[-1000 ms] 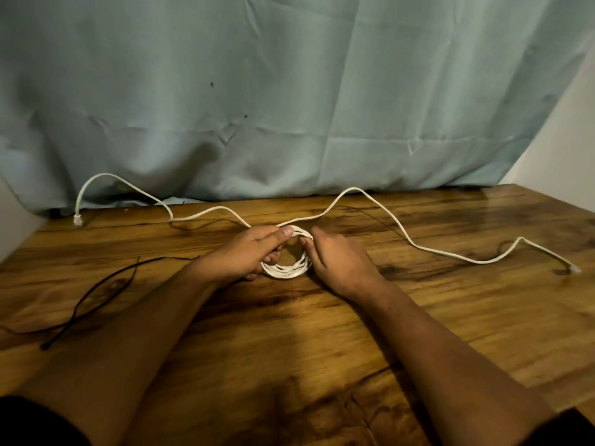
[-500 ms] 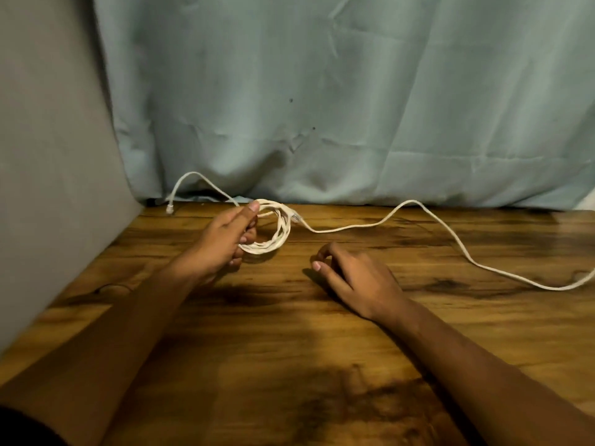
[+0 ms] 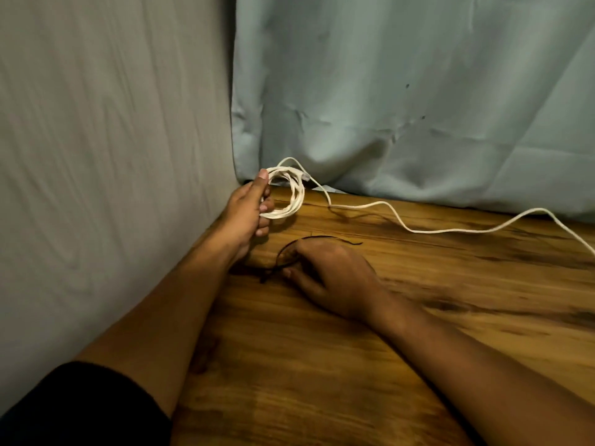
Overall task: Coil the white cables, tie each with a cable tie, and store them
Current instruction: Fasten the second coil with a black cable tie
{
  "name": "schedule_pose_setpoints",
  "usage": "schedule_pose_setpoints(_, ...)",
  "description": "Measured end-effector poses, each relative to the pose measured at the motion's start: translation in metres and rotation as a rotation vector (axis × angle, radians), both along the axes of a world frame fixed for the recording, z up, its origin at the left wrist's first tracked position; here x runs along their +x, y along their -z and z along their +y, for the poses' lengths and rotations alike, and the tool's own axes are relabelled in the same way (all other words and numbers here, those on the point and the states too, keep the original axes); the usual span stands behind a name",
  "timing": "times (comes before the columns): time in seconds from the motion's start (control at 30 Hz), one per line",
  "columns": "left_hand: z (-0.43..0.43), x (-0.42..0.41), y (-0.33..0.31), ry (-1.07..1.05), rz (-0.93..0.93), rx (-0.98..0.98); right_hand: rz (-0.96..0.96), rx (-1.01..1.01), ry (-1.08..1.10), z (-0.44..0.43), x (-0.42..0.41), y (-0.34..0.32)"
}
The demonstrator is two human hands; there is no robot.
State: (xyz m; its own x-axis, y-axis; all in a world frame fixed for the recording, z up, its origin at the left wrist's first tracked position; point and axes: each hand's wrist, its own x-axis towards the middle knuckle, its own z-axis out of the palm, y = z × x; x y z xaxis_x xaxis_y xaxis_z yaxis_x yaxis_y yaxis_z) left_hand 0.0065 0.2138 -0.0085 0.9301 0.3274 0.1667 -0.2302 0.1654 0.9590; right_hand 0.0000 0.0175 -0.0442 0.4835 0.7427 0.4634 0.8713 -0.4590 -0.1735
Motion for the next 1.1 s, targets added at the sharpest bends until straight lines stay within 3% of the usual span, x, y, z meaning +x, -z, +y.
schedule_pose_setpoints(0.3, 0.007, 0.005, 0.003, -0.033, 0.024, 0.005, 0.023, -0.071, -0.061, 0.024, 0.0, -0.001)
schedule_pose_setpoints(0.63, 0.006, 0.007, 0.005, -0.004, 0.012, 0.029, 0.0, 0.038, 0.069, 0.001, 0.007, 0.0)
schedule_pose_setpoints(0.93, 0.002, 0.008, 0.009, -0.002, 0.026, 0.045, 0.167, 0.081, 0.338, -0.011, 0.017, -0.005)
schedule_pose_setpoints(1.1, 0.001, 0.009, 0.008, 0.003, 0.028, 0.054, 0.338, -0.08, 0.487, -0.014, 0.013, -0.024)
